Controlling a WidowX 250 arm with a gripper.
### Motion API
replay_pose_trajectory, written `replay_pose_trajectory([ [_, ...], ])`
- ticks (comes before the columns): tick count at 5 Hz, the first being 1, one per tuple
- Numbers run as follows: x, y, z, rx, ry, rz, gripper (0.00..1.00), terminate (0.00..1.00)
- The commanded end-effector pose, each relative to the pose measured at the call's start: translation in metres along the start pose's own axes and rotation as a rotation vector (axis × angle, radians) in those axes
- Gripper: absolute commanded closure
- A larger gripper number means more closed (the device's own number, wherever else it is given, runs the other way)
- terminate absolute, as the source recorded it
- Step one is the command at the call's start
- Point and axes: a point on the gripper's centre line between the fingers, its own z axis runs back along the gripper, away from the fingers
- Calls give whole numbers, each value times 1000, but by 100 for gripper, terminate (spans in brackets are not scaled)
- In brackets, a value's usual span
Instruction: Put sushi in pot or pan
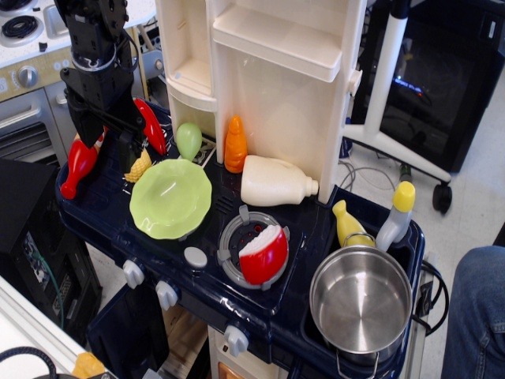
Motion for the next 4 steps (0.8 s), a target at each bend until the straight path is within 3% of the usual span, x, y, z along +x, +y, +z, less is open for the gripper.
replay_pose_trajectory([
  [1, 0, 0, 0, 0, 0, 0, 0, 0],
  [2, -4, -39, 18, 43, -67, 6, 0, 0],
  [3, -3, -80, 33, 43, -130, -14, 0, 0],
  [4, -6, -111, 60, 28, -129, -87, 0, 0],
])
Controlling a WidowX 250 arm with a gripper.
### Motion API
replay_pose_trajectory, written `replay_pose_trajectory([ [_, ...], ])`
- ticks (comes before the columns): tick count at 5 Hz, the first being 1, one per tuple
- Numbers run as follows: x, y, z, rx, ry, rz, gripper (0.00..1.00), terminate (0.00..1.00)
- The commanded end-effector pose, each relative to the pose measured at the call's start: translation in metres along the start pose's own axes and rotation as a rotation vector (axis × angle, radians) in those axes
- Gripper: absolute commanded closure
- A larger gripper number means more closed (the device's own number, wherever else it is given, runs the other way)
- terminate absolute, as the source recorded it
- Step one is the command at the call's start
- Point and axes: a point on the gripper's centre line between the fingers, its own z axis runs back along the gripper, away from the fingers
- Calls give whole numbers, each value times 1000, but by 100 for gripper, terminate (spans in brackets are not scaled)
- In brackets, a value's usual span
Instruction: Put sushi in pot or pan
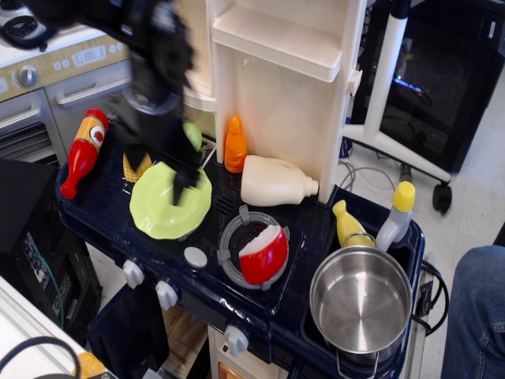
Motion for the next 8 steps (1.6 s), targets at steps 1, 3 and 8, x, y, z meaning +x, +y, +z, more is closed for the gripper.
replay_pose_trajectory([
  [1, 8, -49, 35, -154, -59, -116, 0, 0],
  [3, 6, -86, 22, -211, -104, -146, 0, 0],
  [8, -1, -109, -35, -291, -220, -177, 0, 0],
])
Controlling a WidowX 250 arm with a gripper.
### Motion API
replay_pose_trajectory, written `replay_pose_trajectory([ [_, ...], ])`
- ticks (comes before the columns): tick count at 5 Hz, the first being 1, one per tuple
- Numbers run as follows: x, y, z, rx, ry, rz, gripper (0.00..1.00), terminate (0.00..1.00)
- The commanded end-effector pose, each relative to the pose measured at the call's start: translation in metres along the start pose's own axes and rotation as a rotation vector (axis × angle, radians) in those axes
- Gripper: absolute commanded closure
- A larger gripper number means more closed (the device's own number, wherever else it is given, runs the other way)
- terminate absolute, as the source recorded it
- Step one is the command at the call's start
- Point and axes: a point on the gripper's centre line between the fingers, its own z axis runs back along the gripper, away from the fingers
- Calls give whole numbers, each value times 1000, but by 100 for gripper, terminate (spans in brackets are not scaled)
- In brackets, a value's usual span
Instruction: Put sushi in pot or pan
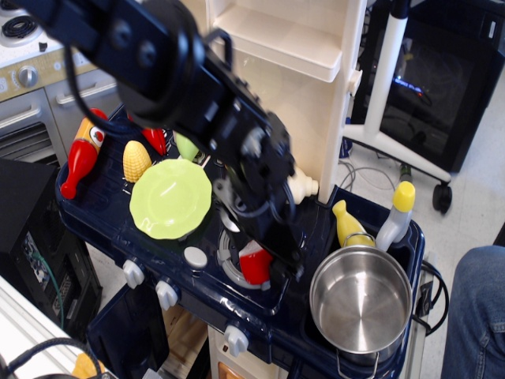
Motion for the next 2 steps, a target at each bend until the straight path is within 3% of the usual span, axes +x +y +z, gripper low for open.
replay_pose_trajectory([
  [1, 8, -5, 8, -10, 5, 11, 100, 0],
  [2, 27, -24, 33, -1, 66, 79, 100, 0],
])
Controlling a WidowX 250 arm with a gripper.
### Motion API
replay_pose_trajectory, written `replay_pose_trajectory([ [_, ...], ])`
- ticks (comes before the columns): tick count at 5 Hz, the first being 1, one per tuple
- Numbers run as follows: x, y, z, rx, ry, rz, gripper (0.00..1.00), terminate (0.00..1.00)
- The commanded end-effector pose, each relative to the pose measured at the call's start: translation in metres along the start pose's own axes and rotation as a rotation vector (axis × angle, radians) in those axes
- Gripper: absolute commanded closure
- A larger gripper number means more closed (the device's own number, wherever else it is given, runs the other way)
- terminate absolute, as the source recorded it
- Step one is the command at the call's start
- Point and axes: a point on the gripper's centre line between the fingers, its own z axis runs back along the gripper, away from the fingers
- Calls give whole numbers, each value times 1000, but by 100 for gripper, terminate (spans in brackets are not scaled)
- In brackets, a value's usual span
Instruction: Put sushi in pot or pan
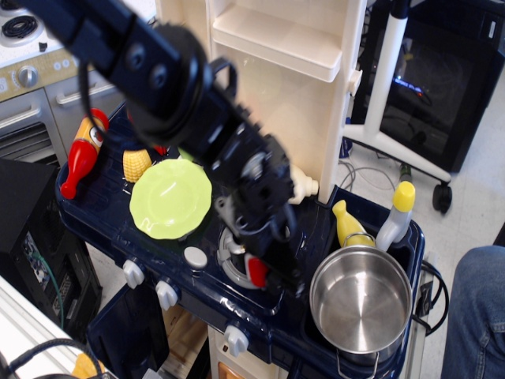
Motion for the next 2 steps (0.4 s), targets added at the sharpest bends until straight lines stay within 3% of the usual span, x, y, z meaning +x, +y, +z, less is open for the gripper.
replay_pose_trajectory([
  [1, 41, -35, 44, -23, 31, 103, 100, 0],
  [2, 46, -62, 38, -74, 26, 193, 100, 0],
])
